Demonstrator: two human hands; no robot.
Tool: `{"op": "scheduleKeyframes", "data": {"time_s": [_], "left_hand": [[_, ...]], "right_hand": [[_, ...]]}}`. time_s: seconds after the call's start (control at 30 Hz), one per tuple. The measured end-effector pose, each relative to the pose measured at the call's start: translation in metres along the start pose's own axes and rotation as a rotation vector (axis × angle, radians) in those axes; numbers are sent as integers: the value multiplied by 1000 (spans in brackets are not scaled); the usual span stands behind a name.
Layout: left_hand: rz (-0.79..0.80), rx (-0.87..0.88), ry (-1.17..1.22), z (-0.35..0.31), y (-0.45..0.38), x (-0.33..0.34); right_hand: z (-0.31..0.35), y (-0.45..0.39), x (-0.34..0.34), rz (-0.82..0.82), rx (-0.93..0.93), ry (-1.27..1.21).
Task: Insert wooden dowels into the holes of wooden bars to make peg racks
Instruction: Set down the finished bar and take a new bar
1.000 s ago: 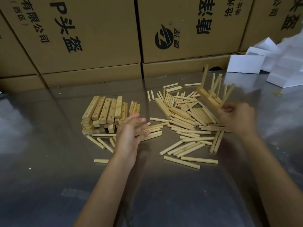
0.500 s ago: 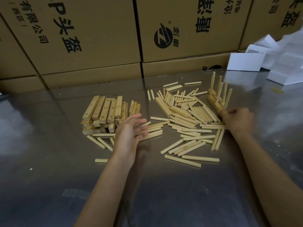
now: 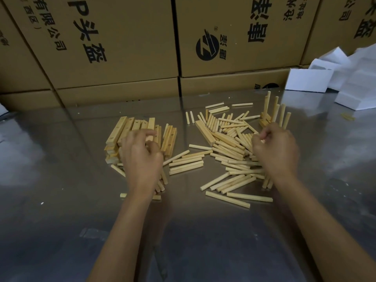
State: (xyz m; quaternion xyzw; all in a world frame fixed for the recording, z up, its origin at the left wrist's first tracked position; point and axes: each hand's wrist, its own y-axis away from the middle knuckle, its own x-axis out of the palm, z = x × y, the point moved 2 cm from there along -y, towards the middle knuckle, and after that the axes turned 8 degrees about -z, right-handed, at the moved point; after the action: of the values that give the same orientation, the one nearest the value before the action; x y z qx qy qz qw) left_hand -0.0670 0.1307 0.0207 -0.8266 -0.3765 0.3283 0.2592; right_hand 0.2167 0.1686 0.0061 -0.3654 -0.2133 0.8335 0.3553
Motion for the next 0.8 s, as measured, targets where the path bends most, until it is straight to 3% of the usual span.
{"op": "scheduleKeyframes", "data": {"time_s": [0.07, 0.17, 0.43, 0.53, 0.7, 0.8], "left_hand": [[-100, 4, -168, 10, -6, -7], [-90, -122, -349, 33, -12, -12], [-141, -119, -434, 46, -14, -11], [-191, -87, -335, 40, -15, -13], [-280, -23, 113, 15, -17, -22], [-226, 35, 318, -4, -10, -16]], "right_hand": [[21, 18, 7, 72, -110, -22], [40, 39, 16, 179, -219, -25], [45, 46, 19, 233, -236, -16], [46, 47, 19, 238, -228, -31], [52, 53, 21, 291, -201, -123], [58, 55, 22, 425, -43, -328]]}}
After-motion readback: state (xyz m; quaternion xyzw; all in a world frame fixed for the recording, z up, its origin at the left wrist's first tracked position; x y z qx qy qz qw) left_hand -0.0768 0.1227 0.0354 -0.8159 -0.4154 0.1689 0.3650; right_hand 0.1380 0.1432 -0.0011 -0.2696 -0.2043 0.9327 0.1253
